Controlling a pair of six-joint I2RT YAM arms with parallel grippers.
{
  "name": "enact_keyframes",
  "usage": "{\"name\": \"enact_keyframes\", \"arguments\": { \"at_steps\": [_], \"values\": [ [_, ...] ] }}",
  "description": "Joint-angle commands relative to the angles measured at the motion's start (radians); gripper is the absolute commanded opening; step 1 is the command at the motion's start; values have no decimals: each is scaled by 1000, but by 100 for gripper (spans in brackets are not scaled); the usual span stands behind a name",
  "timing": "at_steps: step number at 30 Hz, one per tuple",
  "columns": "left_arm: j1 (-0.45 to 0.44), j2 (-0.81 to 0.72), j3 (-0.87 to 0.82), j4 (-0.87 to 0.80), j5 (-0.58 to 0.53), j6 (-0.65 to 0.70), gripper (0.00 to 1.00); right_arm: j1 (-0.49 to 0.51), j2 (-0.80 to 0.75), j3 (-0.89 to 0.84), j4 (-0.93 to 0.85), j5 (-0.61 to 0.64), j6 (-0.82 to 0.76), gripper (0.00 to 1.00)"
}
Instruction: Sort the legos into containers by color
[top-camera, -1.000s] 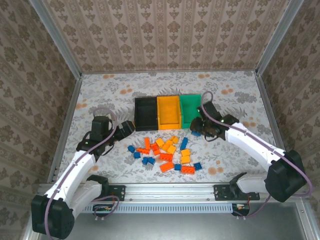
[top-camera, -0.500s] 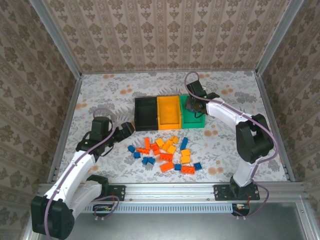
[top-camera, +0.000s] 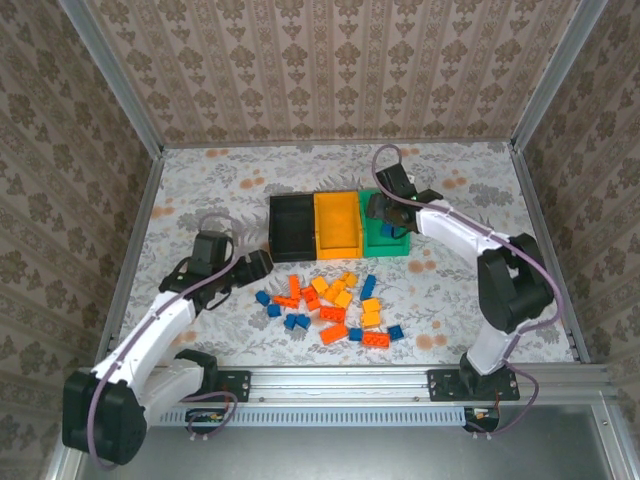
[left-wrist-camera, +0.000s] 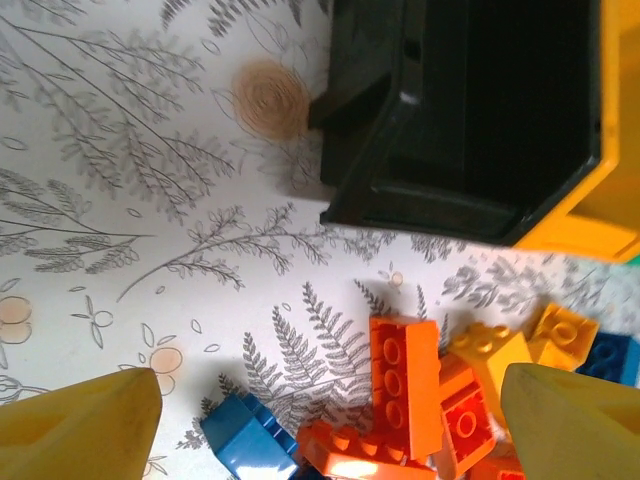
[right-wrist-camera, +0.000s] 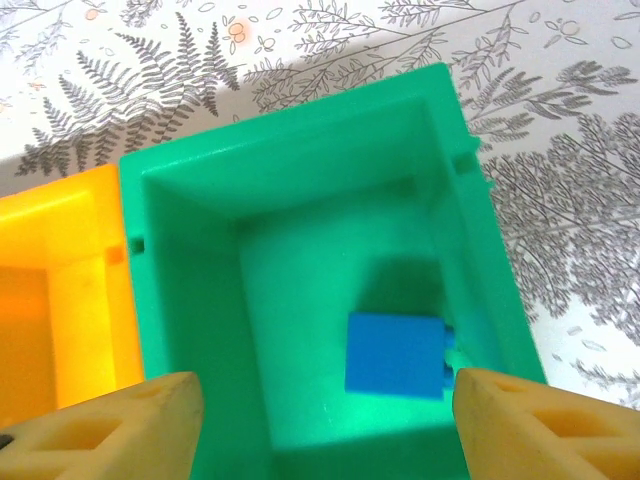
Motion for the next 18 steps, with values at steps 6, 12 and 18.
{"name": "enact_keyframes", "arguments": {
  "at_steps": [6,12,18],
  "values": [
    [-242,276,160,19,-151,107,78,4,-200,-196,54,-42,48,68],
    [-288,454,179,89,-136,88,74,-1,-302,-300,61,-37,53,68],
    [-311,544,175,113,-161,73,63,-2,-386,-355,67,-43,57,69]
  ]
}}
